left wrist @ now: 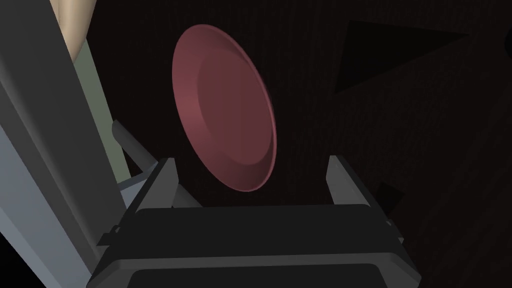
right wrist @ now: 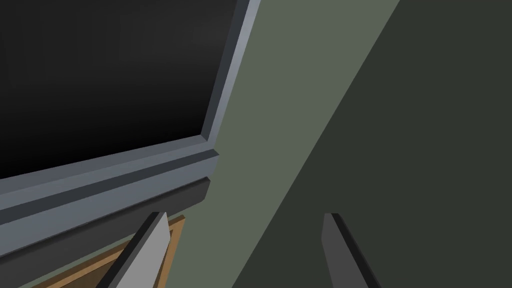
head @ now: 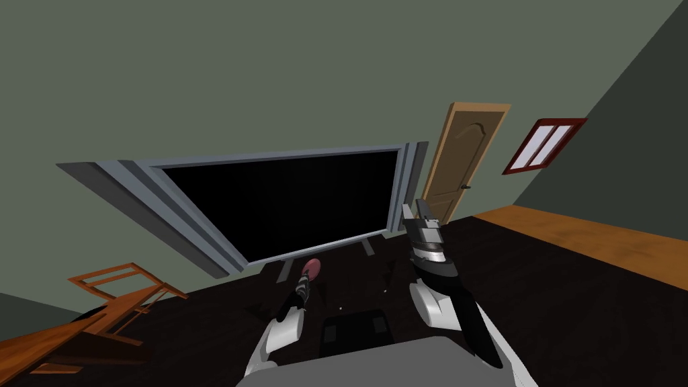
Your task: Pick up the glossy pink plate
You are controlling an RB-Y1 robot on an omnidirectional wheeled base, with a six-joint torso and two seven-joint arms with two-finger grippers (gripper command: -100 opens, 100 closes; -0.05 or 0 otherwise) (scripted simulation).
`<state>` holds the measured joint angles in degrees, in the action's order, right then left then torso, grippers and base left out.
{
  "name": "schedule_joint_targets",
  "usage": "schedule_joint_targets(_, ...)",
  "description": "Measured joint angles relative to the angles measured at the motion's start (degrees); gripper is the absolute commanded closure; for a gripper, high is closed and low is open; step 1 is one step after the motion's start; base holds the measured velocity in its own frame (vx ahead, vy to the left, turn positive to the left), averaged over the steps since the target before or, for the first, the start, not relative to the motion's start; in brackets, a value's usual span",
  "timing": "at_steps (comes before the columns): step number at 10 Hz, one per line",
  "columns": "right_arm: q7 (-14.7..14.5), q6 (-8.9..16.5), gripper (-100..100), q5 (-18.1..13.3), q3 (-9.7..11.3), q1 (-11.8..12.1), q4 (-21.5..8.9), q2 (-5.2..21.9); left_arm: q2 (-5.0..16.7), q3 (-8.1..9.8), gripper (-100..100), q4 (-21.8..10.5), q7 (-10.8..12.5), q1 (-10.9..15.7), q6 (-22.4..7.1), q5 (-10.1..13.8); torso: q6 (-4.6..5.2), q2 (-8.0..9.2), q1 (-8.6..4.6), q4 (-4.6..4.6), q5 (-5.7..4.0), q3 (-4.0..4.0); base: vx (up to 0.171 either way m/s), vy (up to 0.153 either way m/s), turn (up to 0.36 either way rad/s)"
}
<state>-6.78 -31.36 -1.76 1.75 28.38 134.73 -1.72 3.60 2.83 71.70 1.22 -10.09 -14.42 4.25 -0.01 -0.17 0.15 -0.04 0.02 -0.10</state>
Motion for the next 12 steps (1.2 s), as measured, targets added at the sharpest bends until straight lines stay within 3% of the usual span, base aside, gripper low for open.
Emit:
schedule_joint_targets(1,0.0,0.0,0,0.0,0.0,0.0,0.0,0.0,-1.34,0.16,-100,0.19,-0.23,-0.41,-0.59,-0.26,0.0,0.05,-0.05,0.01,-0.01,0.03,0.011,0.01,-0.001)
schedule_joint_targets(2,0.0,0.0,0,0.0,0.0,0.0,0.0,0.0,-1.49,0.17,0,0.26,-0.29,-0.46,-0.8,-0.3,0.0,0.11,-0.09,0.03,-0.03,0.06,0.0,0.0,0.0)
schedule_joint_targets(3,0.0,0.0,0,0.0,0.0,0.0,0.0,0.0,-1.47,0.17,-100,0.25,-0.29,-0.46,-0.78,-0.29,0.0,0.15,-0.12,0.04,-0.03,0.09,0.025,0.004,0.006)
schedule_joint_targets(7,0.0,0.0,0,0.0,0.0,0.0,0.0,0.0,-1.67,0.39,-100,-4.33,-0.22,1.06,2.33,-0.59,0.0,-0.04,-0.1,0.0,-0.03,-0.02,0.045,0.009,0.004)
schedule_joint_targets(8,0.0,0.0,0,0.0,0.0,0.0,0.0,0.0,-1.68,0.4,100,-4.47,-0.22,1.11,2.53,-0.61,0.0,0.05,-0.12,0.01,-0.03,0.03,0.0,0.0,0.0)
schedule_joint_targets(12,0.0,0.0,0,0.0,0.0,-0.01,0.0,0.0,-1.85,0.24,100,-5.09,-0.27,0.41,1.97,-0.63,0.09,0.07,-0.15,0.5,-0.28,0.28,-0.006,-0.003,0.004)
